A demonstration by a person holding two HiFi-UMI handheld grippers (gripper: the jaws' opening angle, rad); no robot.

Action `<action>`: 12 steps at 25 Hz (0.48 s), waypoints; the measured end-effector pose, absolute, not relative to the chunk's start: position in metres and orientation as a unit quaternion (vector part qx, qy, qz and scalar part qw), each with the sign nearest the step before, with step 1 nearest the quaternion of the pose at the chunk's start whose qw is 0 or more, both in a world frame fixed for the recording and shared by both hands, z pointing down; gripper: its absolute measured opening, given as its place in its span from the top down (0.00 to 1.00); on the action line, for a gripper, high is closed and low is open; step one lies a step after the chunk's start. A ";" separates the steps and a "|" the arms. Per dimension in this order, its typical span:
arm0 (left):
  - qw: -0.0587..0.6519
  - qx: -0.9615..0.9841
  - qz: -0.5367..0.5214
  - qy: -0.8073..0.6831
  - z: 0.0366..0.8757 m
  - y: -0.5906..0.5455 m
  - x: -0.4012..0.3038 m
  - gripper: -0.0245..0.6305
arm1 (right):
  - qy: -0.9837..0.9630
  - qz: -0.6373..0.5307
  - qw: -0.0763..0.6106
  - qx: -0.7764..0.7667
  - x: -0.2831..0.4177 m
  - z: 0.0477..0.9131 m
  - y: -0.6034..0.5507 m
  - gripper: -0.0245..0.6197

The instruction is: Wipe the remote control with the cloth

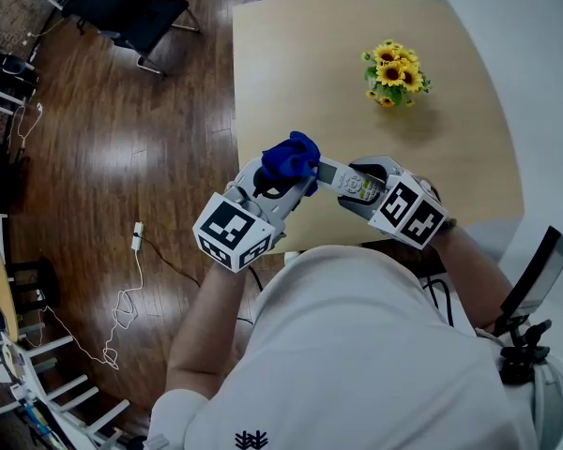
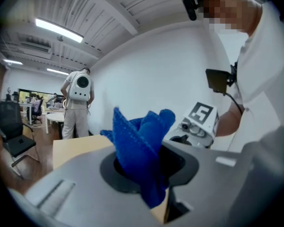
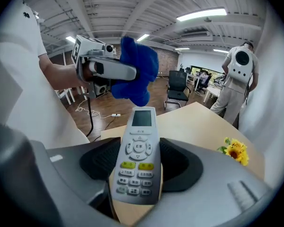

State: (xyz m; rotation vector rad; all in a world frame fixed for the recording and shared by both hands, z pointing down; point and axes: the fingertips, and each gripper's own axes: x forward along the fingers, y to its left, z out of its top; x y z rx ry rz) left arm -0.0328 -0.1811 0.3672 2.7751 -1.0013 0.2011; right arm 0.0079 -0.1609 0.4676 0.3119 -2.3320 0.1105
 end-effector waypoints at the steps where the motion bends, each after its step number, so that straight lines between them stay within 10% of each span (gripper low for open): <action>1: 0.095 0.941 0.062 -0.320 0.363 -0.177 -0.020 0.80 | -0.915 0.043 0.382 0.121 0.005 0.467 -0.160 0.56; 12: 0.104 0.966 0.076 -0.222 0.374 -0.154 0.054 0.80 | -0.922 0.025 0.370 0.111 -0.010 0.456 -0.155 0.56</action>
